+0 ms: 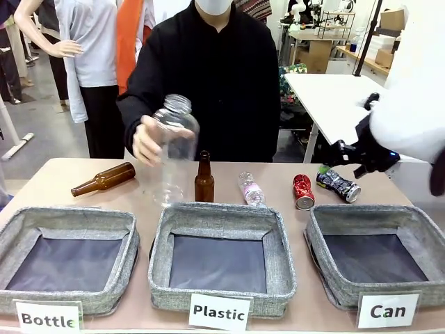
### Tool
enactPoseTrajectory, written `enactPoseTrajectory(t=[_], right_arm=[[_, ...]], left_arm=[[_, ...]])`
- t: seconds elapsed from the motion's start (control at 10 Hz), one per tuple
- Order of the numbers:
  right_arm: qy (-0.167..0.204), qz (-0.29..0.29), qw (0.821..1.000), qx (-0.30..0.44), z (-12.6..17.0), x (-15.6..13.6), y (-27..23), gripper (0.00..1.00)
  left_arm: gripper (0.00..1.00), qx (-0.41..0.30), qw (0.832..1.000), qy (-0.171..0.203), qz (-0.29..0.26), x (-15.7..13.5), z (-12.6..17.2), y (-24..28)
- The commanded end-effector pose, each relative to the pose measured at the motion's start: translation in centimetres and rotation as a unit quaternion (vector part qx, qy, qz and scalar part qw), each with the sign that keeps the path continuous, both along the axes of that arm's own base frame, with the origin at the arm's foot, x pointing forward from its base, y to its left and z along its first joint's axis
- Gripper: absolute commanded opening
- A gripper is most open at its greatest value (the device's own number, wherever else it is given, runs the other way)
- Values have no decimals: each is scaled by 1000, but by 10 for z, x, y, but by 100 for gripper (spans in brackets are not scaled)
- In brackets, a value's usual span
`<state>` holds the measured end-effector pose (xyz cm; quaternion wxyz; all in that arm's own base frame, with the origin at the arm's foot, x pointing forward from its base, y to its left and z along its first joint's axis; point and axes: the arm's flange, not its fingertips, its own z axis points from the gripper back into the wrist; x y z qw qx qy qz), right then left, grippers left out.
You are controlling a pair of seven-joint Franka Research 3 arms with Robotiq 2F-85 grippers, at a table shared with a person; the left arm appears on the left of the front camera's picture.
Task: Sort the can waste into the basket.
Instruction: Pick up the can waste from the table and place it in the right Fabric basket.
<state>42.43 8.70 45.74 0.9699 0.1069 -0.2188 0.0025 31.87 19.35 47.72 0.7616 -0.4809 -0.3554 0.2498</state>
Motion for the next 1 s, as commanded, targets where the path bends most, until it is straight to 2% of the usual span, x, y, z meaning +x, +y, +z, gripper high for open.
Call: enactPoseTrajectory(t=[0.0, 0.1, 0.3, 0.6, 0.7, 0.9], right_arm=[[36, -18, 999, -27, -8, 59, 29, 100], [46, -31, 998, -38, -21, 81, 41, 100], [93, -29, 993, -68, -63, 110, 61, 100], [135, -45, 983, -118, -117, 149, 73, 100], [147, -47, 980, -123, -127, 157, 72, 100], [143, -73, 978, -137, -143, 175, 66, 100]], left_arm=[[100, 5, 1000, -6, -5, -1, -1, 1], [100, 5, 1000, -6, -5, -1, -1, 1], [100, 5, 1000, -6, -5, -1, -1, 1], [100, 5, 1000, -6, -5, -1, -1, 1], [100, 5, 1000, -6, -5, -1, -1, 1], [100, 5, 1000, -6, -5, -1, -1, 1]])
